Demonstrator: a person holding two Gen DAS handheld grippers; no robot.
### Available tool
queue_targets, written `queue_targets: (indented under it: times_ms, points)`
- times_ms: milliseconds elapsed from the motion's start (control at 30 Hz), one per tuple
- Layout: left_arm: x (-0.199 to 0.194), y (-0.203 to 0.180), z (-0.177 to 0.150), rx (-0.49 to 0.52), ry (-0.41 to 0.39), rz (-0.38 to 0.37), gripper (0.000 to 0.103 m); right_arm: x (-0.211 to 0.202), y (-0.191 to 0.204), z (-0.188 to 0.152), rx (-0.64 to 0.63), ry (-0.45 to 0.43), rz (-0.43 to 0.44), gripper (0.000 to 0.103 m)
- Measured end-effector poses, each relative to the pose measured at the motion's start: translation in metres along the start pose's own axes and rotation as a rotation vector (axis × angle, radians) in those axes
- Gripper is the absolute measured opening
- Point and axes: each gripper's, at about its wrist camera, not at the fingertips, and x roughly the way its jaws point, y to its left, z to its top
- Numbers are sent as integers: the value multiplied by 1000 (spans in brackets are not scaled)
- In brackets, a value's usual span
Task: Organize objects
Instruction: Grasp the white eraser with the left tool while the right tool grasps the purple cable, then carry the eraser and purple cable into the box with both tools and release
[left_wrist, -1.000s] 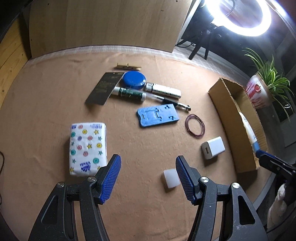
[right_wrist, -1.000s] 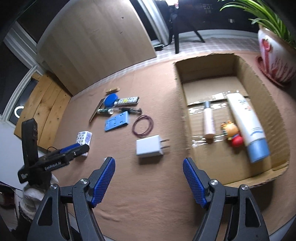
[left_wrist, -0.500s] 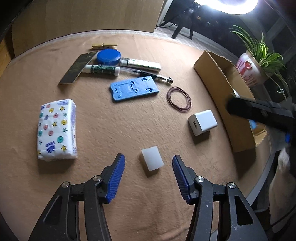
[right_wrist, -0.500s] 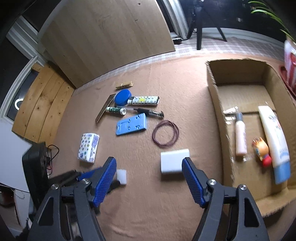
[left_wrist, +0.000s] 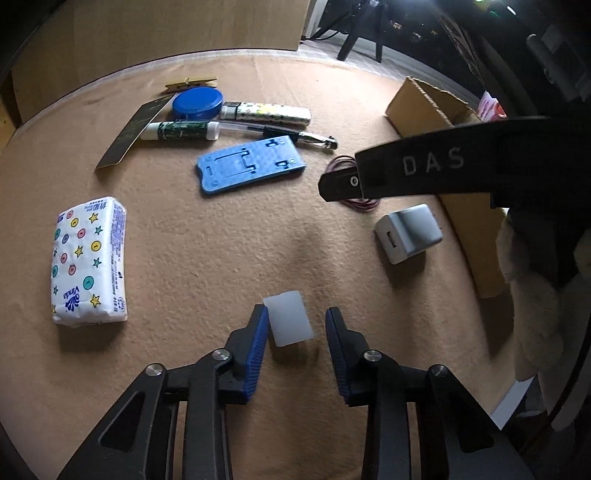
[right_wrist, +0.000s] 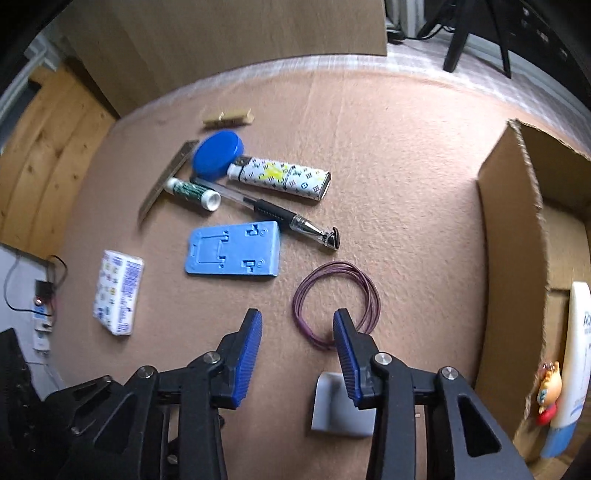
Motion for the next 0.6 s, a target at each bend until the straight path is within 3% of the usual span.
queue_targets:
  times_ms: [233,300,400,600]
  points:
    - [0,2,-3,13,-11,2,22,4,8,-4,-78,-3,-75,28]
    - [-1,2,-4,16,-12,-2,19,3,7,-6,-95,-4,-87,20]
    - [-2,3,-5,15,-13,-11,16,1,1,-8,-81,-1,-71,7]
    - [-10,15,-12,-24,-20,-39,14,-11,-13,-17,-27,-29,-19,4]
